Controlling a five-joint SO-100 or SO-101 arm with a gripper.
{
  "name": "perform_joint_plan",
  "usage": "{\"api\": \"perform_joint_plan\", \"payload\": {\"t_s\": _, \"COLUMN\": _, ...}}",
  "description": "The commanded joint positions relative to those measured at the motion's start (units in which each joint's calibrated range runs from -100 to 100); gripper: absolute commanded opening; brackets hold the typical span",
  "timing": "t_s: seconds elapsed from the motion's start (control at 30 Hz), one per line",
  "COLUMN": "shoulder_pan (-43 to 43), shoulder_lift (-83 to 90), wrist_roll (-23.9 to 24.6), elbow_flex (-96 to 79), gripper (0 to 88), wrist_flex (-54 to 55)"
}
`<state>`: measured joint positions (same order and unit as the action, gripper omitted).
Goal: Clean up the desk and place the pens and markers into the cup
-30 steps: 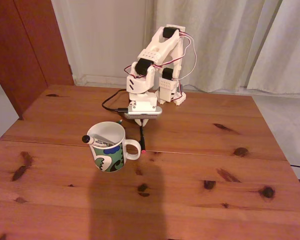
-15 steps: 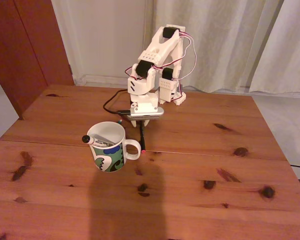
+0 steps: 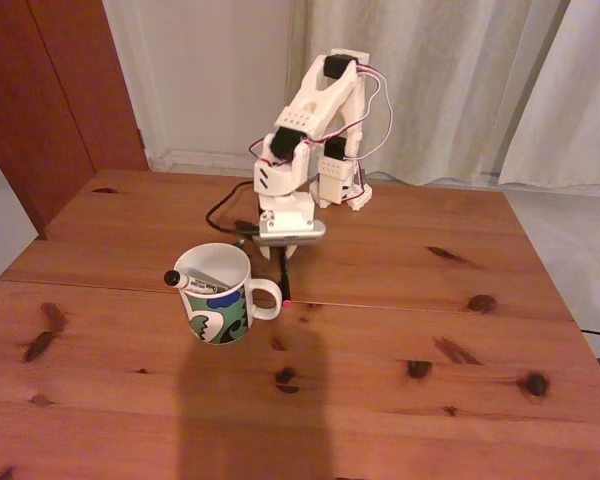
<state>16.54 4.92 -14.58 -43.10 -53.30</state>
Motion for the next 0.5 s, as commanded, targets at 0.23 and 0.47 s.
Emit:
{"api": "perform_joint_plan", "payload": {"t_s": 0.23, "shoulder_pan": 1.4, "shoulder_lift": -1.6, "wrist_roll": -0.4, "elbow_flex": 2.5, "gripper": 13.4, "wrist_flex": 2.2}}
{"api": "perform_joint_plan", "payload": {"t_s": 0.47, "shoulder_pan": 2.2, "shoulder_lift": -1.6, "wrist_roll": -2.0, "elbow_flex": -0.1, "gripper": 13.3, "wrist_flex": 2.8}}
